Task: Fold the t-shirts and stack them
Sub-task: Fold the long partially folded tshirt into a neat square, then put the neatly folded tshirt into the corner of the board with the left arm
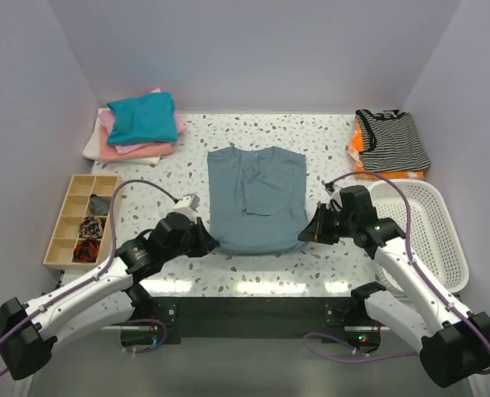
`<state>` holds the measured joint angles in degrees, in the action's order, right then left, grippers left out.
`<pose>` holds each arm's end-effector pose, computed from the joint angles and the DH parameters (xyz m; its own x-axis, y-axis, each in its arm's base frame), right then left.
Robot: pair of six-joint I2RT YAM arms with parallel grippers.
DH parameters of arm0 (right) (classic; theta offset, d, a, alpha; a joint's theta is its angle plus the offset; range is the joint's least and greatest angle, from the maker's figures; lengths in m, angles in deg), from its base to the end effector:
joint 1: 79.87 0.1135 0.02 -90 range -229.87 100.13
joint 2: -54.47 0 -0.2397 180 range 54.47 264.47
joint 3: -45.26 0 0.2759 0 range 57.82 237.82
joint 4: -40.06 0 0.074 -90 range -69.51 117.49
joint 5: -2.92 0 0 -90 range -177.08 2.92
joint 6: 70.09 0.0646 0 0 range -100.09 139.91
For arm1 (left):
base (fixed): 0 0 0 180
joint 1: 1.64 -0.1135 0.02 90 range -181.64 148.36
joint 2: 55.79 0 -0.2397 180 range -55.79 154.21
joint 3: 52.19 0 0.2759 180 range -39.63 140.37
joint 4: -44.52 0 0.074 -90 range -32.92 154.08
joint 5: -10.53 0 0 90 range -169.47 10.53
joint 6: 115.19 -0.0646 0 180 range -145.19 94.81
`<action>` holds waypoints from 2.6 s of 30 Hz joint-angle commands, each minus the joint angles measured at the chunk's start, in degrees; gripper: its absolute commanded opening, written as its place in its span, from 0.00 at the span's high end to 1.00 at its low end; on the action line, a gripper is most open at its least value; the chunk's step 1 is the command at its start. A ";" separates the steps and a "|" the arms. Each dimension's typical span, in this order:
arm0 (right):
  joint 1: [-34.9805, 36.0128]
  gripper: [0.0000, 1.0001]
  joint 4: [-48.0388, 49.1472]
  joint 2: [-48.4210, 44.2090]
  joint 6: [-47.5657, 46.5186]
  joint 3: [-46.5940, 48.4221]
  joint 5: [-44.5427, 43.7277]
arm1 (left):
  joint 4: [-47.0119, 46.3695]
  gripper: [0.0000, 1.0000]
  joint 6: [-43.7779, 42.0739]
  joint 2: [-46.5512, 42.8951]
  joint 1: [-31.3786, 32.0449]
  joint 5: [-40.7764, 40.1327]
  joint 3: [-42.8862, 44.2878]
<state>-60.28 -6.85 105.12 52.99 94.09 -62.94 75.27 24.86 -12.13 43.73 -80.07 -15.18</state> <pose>0.2092 0.1025 0.1902 -0.8990 0.2087 -0.3849 -0.0828 0.7821 0.6176 0.1626 -0.1637 0.1629 -0.8150 -0.2655 -0.5150 0.1261 0.7862 -0.6049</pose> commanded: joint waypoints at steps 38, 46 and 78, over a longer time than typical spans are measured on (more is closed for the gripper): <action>-11.86 0.39 12.34 80.04 -7.68 81.68 -4.53 | -17.31 0.51 -25.17 74.81 -28.22 1.41 64.41; -12.30 0.34 15.64 72.57 -11.37 77.55 -4.66 | -21.79 0.46 -26.92 66.48 -32.44 -1.87 60.55; -12.03 0.34 15.97 84.19 -15.15 73.96 -11.84 | -38.32 0.45 -26.13 83.70 -33.76 22.31 58.79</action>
<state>-69.02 9.04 193.30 41.34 171.40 -68.54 37.53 3.24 73.68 11.23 -53.47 43.29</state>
